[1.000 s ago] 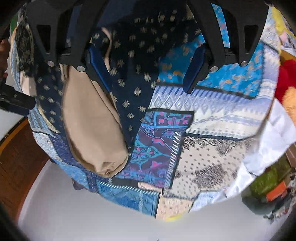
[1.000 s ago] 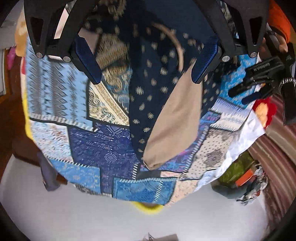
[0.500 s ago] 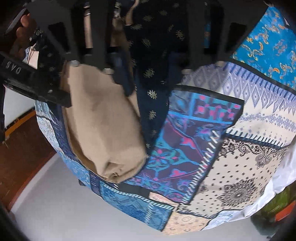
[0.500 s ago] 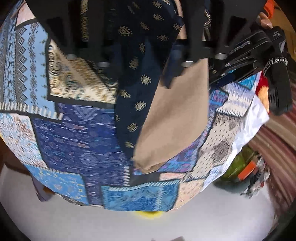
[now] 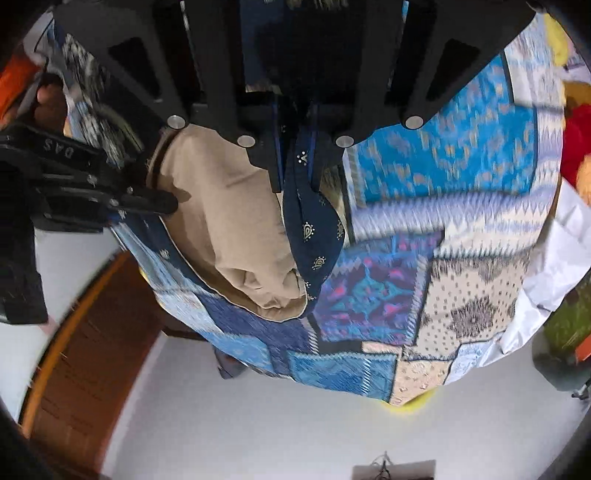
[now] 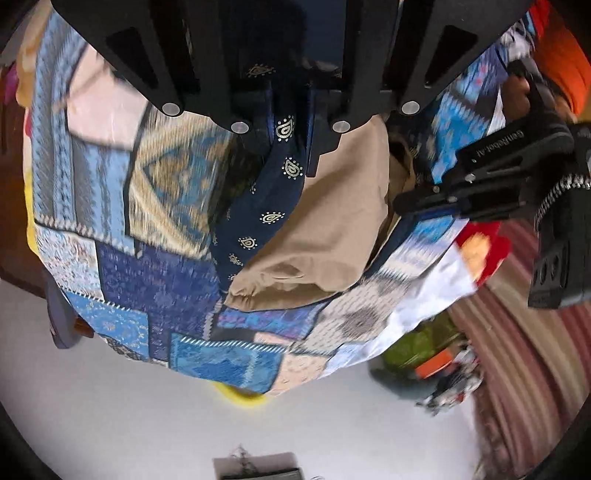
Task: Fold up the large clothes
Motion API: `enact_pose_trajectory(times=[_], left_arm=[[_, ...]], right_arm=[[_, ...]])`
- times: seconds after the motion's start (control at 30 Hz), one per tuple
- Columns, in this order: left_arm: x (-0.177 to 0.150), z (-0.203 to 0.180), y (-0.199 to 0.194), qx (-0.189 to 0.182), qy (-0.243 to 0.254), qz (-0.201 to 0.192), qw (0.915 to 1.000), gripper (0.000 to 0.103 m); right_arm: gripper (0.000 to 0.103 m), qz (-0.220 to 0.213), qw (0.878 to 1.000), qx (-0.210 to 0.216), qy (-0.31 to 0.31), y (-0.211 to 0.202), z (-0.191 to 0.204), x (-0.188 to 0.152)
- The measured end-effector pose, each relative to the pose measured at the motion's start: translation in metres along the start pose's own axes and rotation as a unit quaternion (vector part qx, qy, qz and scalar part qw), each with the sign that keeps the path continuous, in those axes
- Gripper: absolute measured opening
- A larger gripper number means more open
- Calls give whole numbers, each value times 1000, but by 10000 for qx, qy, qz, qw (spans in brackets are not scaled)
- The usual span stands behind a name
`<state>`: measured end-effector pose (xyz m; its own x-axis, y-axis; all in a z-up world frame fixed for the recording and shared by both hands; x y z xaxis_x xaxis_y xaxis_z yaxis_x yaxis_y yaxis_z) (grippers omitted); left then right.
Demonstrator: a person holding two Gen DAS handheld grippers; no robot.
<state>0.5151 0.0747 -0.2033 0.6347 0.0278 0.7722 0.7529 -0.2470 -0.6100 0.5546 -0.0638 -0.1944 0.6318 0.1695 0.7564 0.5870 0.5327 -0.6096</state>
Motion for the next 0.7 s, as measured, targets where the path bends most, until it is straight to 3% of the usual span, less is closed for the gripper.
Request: enact_pose_trajectory(times=[0.07,0.27,0.4,0.57,0.7], left_arm=[[-24,-8,-18,-112,-6,132,9998,11],[-106,-6,-26,42,-21,748,9972,11],[-150,5,-19,269,-152,1087,9936,11],[-160,18,-13,258,-701,1018,9920,13],[-164,19,-11,311,-587,983,9929,17]], right_arm=[[10,89,9999,55,-84,-21,10,-19],[10,505,9981,-49,-359,-54,29,-89],[11,701,9924,-621,-794,-57,22,-126],[11,1104,9882,-838,-651,-52,3,-151],[11,1146,9877,-858,-624,-60,-1,-152]])
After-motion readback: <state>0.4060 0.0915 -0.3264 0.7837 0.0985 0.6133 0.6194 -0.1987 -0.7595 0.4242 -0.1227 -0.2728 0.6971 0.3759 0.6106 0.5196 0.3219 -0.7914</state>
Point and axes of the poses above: each gripper's, at about its wrist camera, not at the fingertips, and y roughly the way its jaws point, z to its left, x to its top, the point moved 7 cm from there along y, roughly the way its jaws point, and after that the axes turned 15 degrees about -z, right-handed, at the moved point
